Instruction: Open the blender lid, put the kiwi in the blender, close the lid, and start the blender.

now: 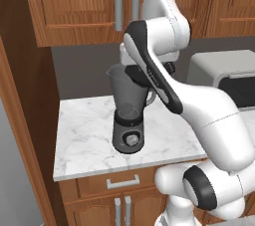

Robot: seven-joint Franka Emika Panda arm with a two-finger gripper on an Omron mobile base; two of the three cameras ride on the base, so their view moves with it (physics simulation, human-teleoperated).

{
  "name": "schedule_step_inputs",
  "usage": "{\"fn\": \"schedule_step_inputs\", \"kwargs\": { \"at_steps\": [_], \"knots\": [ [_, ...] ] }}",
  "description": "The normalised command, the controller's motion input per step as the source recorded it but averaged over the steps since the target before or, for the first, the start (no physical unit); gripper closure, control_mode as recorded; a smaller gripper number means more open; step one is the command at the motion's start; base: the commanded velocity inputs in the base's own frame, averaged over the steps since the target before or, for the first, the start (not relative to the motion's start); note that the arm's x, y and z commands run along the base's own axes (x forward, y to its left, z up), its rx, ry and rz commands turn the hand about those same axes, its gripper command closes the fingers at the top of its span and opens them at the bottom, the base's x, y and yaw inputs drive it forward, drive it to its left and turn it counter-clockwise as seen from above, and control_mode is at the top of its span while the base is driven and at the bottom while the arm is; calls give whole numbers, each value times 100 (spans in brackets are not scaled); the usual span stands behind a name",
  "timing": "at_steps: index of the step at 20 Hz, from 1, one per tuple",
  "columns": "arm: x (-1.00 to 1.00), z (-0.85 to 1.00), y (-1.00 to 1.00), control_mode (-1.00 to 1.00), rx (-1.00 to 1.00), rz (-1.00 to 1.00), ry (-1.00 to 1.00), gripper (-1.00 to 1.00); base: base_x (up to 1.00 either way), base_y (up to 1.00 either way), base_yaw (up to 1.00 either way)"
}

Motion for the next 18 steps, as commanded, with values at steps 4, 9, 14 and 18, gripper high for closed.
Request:
{"fn": "schedule_step_inputs", "kwargs": {
  "at_steps": [4,9,14,18],
  "knots": [
    [31,4,31,-100,0,0,0,100,0,0,0],
    [36,0,23,-100,0,0,0,100,0,0,0],
    [47,0,2,-100,0,0,0,100,0,0,0],
    [46,0,6,-100,0,0,0,100,0,0,0]
  ]
}}
